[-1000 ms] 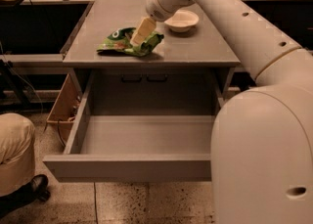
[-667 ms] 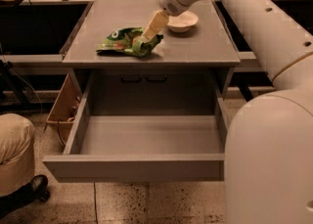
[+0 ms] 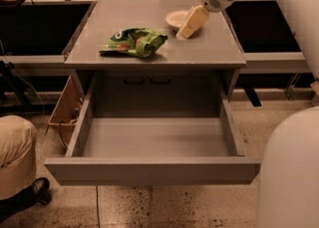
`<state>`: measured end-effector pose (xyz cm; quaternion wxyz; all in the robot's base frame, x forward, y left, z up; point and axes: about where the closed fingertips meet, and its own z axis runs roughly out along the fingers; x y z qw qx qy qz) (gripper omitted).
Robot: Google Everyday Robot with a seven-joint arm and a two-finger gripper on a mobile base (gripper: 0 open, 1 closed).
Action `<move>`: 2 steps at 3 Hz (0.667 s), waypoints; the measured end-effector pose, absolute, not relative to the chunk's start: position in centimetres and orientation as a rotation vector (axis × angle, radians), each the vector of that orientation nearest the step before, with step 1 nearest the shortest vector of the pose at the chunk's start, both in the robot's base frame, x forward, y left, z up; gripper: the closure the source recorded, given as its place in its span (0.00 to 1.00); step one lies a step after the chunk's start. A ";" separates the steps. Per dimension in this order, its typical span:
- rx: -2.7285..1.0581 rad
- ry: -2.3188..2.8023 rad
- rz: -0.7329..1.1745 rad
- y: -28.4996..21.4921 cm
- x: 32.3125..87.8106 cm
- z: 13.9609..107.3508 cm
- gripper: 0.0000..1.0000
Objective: Pick green rice chip bag from top drawer and place on counter
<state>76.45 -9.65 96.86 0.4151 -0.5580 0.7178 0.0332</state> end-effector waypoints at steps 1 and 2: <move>-1.363 1.847 0.057 -14.1 75.3 97.1 0.00; -1.363 1.847 0.057 -14.1 75.3 97.1 0.00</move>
Offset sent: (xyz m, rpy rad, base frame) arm -0.0106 -0.0398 0.0027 -0.0072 0.0077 -0.0447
